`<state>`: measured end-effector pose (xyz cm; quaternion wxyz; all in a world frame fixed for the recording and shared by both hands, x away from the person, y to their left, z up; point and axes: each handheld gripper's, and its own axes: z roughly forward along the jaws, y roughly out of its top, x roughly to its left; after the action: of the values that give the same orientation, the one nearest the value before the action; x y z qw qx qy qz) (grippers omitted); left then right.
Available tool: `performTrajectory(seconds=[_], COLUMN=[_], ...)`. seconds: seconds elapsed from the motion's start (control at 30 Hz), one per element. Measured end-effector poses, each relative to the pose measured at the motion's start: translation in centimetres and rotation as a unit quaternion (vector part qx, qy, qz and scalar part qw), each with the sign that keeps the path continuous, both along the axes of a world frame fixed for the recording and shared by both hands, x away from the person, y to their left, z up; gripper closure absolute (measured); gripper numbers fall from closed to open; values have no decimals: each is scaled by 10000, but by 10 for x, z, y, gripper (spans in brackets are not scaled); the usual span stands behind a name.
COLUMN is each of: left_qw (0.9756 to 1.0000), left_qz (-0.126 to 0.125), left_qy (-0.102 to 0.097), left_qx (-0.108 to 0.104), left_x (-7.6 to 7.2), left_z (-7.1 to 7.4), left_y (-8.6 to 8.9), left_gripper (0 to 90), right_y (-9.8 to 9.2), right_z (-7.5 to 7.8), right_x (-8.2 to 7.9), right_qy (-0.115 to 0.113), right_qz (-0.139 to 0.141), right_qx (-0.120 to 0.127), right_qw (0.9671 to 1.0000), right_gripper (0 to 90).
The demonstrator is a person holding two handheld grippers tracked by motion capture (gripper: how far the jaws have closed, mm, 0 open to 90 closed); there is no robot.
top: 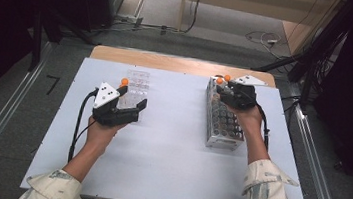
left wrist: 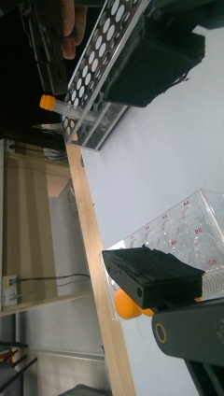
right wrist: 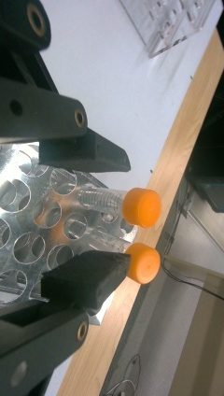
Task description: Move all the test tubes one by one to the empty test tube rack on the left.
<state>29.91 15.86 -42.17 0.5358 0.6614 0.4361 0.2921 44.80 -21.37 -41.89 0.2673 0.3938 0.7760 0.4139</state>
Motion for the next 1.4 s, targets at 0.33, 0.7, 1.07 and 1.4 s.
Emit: performTrajectory(seconds=[0.33,0.7,1.07,1.4], left_qw=[10000,10000,10000,10000], left_qz=[-21,-36,-51,-80], left_qy=[20,22,28,54], left_qx=[2,1,5,25], left_x=[0,0,-1,-1], left_z=[-1,-1,-1,-3], left_y=[0,1,0,-1], left_gripper=[207,210,215,216], right_y=[11,14,17,19], right_z=[-5,-11,-12,-11], right_x=[15,25,32,32], right_qy=[546,736,827,807], right_qz=[228,147,125,135], right_qx=[-220,-273,-345,-399], right_qw=[9980,9968,9959,9958], right_gripper=[498,552,617,709])
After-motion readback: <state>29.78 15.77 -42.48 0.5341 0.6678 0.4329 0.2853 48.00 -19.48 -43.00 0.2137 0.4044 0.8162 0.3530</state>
